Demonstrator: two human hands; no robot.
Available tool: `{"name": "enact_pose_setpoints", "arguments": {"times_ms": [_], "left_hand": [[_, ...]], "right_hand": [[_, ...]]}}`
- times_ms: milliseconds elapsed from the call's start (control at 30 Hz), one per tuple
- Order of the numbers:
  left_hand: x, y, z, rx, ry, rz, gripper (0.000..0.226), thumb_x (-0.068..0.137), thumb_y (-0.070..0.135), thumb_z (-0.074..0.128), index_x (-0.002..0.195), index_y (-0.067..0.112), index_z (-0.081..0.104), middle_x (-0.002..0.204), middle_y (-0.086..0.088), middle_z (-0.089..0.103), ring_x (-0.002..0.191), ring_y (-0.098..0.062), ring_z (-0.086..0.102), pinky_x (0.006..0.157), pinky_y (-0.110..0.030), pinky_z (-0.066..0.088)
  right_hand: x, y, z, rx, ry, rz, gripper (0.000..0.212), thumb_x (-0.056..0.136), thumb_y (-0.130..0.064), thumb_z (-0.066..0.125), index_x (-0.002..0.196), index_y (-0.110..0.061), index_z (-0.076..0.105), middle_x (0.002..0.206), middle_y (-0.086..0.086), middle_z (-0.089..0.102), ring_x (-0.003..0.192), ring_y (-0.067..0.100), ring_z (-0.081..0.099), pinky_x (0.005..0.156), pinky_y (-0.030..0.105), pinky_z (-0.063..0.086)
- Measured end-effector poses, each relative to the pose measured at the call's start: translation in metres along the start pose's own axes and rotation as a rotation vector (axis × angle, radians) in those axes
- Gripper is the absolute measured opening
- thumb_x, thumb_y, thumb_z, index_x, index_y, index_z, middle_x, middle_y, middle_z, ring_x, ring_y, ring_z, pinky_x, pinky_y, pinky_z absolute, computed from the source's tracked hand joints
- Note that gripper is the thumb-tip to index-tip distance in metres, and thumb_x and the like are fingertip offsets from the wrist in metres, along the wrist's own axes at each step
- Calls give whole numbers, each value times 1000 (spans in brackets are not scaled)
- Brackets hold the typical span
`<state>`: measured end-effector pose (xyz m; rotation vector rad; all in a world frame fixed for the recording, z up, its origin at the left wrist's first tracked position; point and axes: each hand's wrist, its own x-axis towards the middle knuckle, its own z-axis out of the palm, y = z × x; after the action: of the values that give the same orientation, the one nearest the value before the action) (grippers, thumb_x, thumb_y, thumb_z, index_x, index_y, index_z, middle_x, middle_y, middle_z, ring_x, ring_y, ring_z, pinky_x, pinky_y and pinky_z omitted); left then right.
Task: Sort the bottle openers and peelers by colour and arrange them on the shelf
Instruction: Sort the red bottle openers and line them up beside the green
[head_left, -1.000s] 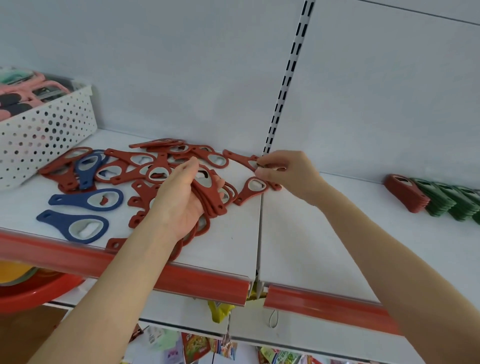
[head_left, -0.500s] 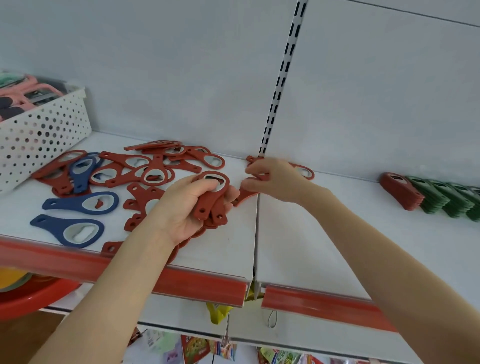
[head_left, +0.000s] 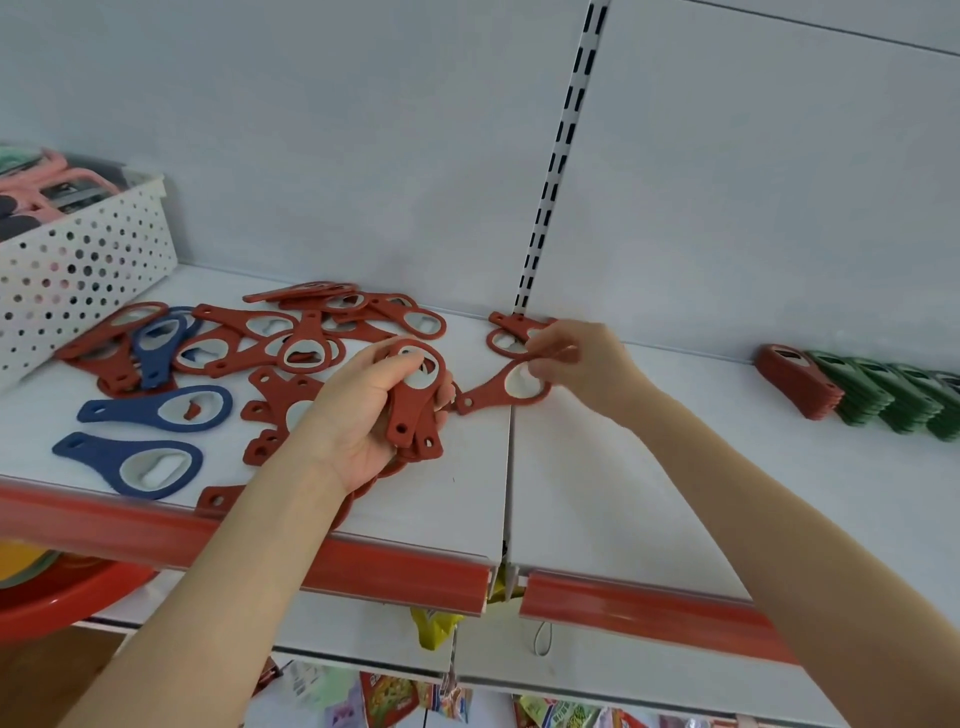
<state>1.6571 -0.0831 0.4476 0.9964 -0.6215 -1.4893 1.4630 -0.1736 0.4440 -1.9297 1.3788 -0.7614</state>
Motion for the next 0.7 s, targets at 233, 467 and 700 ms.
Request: {"name": "enact_pose_setpoints", "arguments": {"times_ms": [233, 467, 700], "left_hand": [[4, -1, -1, 78, 16, -48, 23, 93, 30, 50, 112, 16, 55, 93, -13, 66, 70, -20, 67, 60, -32, 53], [-5, -7, 24, 77, -148, -78, 12, 82, 17, 60, 90, 8, 61, 79, -7, 65, 63, -15, 62, 54, -28, 55], [-6, -6, 20, -32, -81, -49, 8, 87, -3, 49, 90, 3, 53, 91, -20, 67, 71, -24, 70, 58, -30, 57]], "right_hand": [[-8, -10, -42, 467, -157, 46, 19, 84, 9, 57, 81, -8, 65, 69, 3, 70, 62, 10, 66, 65, 22, 56], [-8, -47, -4, 399, -288, -106, 19, 83, 6, 62, 83, -13, 63, 68, -4, 66, 62, 3, 63, 59, 14, 50], [9, -19, 1, -454, 11, -6, 28, 91, -25, 56, 103, -1, 64, 101, 10, 63, 96, 28, 59, 78, 33, 46]]}}
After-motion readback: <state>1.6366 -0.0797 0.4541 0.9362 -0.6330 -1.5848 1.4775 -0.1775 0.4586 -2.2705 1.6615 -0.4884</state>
